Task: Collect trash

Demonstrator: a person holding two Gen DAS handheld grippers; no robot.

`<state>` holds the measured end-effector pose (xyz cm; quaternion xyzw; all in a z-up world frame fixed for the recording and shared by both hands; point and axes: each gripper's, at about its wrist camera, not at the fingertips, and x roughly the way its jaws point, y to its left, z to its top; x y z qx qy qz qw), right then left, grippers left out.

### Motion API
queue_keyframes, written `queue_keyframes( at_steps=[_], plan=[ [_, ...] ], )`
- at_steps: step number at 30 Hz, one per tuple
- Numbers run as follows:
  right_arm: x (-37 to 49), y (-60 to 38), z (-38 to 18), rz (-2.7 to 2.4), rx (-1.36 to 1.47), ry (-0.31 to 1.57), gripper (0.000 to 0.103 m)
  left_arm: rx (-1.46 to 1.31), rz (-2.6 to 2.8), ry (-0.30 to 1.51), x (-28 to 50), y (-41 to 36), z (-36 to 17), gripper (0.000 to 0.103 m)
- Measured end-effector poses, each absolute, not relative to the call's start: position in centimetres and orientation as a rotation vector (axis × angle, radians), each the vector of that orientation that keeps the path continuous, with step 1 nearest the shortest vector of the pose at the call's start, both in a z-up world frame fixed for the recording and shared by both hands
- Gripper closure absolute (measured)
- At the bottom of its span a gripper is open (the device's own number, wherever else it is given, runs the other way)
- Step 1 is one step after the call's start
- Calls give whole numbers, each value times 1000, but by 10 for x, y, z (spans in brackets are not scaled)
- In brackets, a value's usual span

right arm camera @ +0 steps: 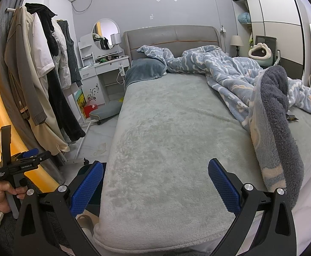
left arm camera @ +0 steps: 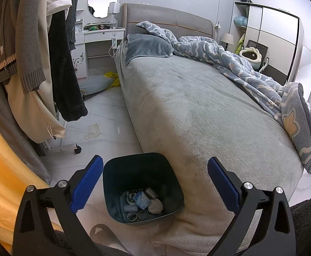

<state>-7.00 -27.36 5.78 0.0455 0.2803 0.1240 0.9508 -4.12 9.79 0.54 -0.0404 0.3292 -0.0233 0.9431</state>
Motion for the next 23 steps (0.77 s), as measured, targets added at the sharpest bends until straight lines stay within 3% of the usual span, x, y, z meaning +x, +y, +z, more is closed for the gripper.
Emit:
queue_keyframes(
  at_steps=[23],
  plan=[
    [-70,-273,59,251,94,571,3,-87,-39,677,-43,96,0,3]
  ],
)
